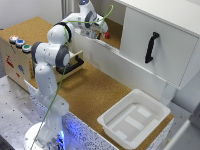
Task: Go towards the pink block and lift it
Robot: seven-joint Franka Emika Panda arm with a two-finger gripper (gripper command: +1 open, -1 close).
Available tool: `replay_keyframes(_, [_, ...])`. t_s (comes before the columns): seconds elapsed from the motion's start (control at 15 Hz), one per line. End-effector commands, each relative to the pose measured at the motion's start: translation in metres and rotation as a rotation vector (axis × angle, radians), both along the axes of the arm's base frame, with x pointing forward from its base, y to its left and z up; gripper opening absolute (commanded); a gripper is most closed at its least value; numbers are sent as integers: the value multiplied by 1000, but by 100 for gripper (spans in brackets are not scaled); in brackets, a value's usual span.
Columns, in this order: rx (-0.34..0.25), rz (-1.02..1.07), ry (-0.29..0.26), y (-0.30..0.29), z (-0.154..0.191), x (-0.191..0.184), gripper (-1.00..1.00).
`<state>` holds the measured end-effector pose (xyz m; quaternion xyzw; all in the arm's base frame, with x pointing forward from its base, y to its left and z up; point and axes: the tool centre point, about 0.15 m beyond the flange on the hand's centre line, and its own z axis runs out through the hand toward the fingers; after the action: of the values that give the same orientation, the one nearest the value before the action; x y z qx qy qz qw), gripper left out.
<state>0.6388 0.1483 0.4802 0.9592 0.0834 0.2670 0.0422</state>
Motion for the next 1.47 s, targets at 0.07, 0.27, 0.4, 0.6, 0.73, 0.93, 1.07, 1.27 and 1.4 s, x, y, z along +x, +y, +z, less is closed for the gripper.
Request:
replay_keyframes(0.07, [64, 37, 39, 5, -11, 64, 100])
replay_keyframes(0.27, [89, 17, 61, 4, -20, 77, 100])
replay_keyframes(0.4, [102, -18, 52, 1, -21, 75, -100])
replay_keyframes(0.6, [100, -17, 55, 0, -20, 70, -100])
replay_keyframes(0.73, [93, -23, 52, 3, -18, 63, -100])
replay_keyframes(0.93, [76, -34, 31, 10, -10, 44, -100])
replay_keyframes(1.07, [48, -40, 29, 17, -11, 31, -100])
replay_keyframes(1.27, [62, -54, 29, 18, -9, 15, -100])
replay_keyframes(1.4, [64, -47, 4, 26, 2, -2, -100])
